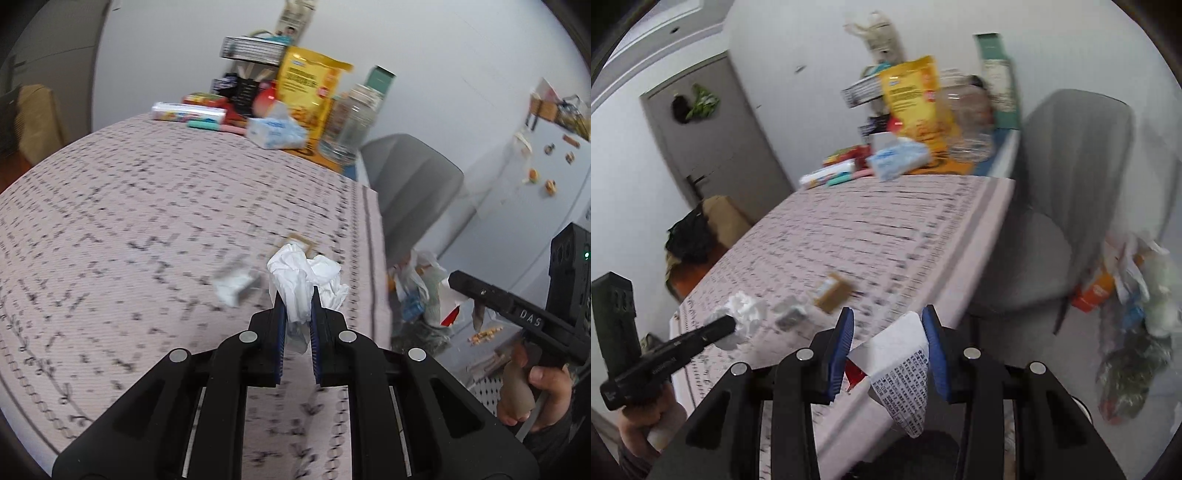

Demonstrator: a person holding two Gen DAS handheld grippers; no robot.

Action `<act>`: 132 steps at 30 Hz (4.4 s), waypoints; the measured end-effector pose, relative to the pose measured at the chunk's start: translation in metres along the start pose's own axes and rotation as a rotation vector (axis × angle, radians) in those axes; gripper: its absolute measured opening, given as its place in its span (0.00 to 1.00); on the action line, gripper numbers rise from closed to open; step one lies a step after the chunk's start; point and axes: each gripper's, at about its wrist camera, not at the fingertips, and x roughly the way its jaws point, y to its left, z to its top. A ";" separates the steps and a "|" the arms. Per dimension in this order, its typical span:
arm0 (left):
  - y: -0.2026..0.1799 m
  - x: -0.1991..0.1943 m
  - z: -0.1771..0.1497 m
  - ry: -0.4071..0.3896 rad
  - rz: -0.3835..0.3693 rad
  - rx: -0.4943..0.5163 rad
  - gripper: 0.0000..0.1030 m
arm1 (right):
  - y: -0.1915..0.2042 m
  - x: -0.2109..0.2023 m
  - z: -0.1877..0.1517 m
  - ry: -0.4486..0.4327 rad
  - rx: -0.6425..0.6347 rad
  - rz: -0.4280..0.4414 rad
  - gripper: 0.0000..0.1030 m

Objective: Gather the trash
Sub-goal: 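Carry the tissue and printed paper over the bin with both tools, then open the right tool to drop the paper while the left tool releases the tissue, then move both tools back over the blister pack and cardboard box on the table, then grasp the small silver blister pack with the left tool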

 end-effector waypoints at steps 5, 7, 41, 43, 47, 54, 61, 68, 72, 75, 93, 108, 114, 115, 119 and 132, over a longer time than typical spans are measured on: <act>-0.041 0.022 -0.005 0.050 -0.045 0.078 0.12 | -0.044 -0.013 -0.022 -0.004 0.071 -0.071 0.37; -0.057 0.032 -0.009 0.073 -0.061 0.095 0.12 | -0.060 -0.015 -0.032 -0.002 0.100 -0.094 0.37; -0.194 0.162 -0.072 0.353 -0.119 0.261 0.12 | -0.249 -0.001 -0.157 0.013 0.479 -0.255 0.65; -0.198 0.166 -0.075 0.363 -0.124 0.265 0.12 | -0.254 -0.008 -0.160 0.012 0.481 -0.264 0.66; -0.206 0.177 -0.081 0.397 -0.146 0.271 0.12 | -0.263 -0.028 -0.165 0.001 0.493 -0.285 0.71; -0.240 0.202 -0.105 0.487 -0.237 0.305 0.12 | -0.271 -0.072 -0.174 -0.050 0.529 -0.324 0.73; -0.257 0.213 -0.122 0.540 -0.311 0.264 0.70 | -0.275 -0.093 -0.183 -0.047 0.528 -0.346 0.73; -0.245 0.197 -0.108 0.504 -0.341 0.221 0.85 | -0.270 -0.087 -0.177 -0.026 0.537 -0.347 0.73; -0.230 0.174 -0.086 0.417 -0.311 0.218 0.91 | -0.249 -0.082 -0.162 -0.034 0.508 -0.335 0.76; -0.213 0.154 -0.068 0.354 -0.297 0.194 0.93 | -0.225 -0.078 -0.146 -0.054 0.462 -0.321 0.83; -0.101 0.056 -0.004 0.100 -0.184 0.060 0.94 | -0.087 -0.053 -0.085 -0.113 0.269 -0.204 0.92; -0.002 0.010 0.001 -0.006 -0.085 -0.060 0.94 | 0.004 -0.012 -0.069 -0.080 0.137 -0.081 0.92; 0.038 0.001 -0.006 -0.009 -0.029 -0.114 0.94 | 0.028 0.007 -0.068 -0.053 0.105 -0.052 0.92; 0.044 0.001 -0.007 -0.004 -0.014 -0.123 0.94 | 0.031 0.009 -0.068 -0.050 0.099 -0.050 0.92; 0.064 0.005 -0.012 0.014 0.030 -0.143 0.94 | 0.041 0.017 -0.071 -0.034 0.078 -0.045 0.92; 0.067 0.040 -0.021 0.092 0.069 -0.112 0.94 | 0.023 0.020 -0.079 -0.014 0.114 -0.076 0.92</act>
